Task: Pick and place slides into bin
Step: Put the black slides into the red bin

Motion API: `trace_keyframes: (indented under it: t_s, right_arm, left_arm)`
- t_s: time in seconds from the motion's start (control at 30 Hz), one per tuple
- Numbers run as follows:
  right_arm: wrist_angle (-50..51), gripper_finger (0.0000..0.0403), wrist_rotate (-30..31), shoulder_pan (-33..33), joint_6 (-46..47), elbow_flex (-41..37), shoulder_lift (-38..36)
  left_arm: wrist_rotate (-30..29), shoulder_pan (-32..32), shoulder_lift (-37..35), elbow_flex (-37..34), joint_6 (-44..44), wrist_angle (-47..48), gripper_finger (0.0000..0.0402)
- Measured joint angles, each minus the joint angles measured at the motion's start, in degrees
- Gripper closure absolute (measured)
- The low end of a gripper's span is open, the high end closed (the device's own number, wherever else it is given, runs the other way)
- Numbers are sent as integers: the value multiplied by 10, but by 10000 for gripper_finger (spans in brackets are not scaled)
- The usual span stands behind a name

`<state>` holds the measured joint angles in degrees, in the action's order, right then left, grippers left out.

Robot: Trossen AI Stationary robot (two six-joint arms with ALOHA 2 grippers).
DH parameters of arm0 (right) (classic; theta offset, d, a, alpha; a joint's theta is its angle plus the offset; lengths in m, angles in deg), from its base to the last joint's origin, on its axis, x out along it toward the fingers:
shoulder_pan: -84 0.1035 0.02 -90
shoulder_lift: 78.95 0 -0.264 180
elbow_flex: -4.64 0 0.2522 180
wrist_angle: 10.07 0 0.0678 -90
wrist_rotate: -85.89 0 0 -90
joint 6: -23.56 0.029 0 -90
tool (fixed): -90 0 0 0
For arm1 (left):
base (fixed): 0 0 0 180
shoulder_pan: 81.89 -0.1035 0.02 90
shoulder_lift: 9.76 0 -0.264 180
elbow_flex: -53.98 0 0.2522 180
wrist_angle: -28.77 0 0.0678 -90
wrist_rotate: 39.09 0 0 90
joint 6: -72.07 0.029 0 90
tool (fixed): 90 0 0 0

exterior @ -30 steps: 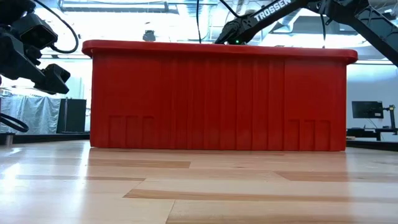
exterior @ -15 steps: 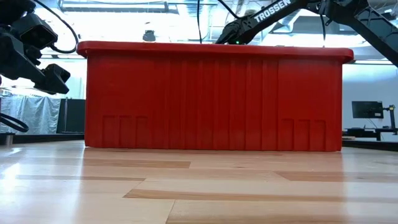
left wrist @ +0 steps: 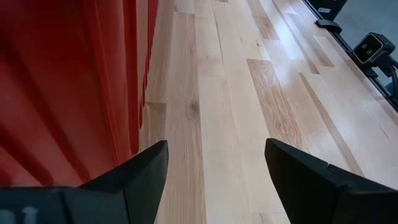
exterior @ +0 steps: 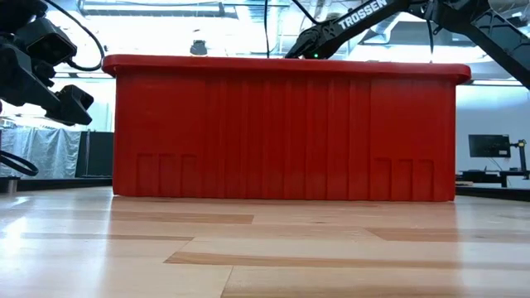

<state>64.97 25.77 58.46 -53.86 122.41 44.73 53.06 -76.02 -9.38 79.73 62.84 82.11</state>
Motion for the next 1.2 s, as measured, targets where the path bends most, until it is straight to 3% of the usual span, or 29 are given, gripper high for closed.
trace_keyframes:
  t_s: [0.43, 0.83, 0.93, 1.03, 1.2]
  right_arm:
    - [-8, 158, 18, -8, -13, 2, -1]
    - [-91, 158, 41, -3, -19, 3, -2]
    - [-132, 159, 71, -2, 7, 3, -2]
    - [-186, 162, 109, 1, 20, 3, -2]
    - [-216, 193, 119, 11, 24, 13, -3]
  left_arm:
    - [0, 0, 0, 0, 0, 0, 143]
    - [0, 0, 0, 0, 0, 0, 143]
    - [0, 0, 0, 0, 0, 0, 143]
    - [0, 0, 0, 0, 0, 0, 143]
    - [0, 0, 0, 0, 0, 0, 143]
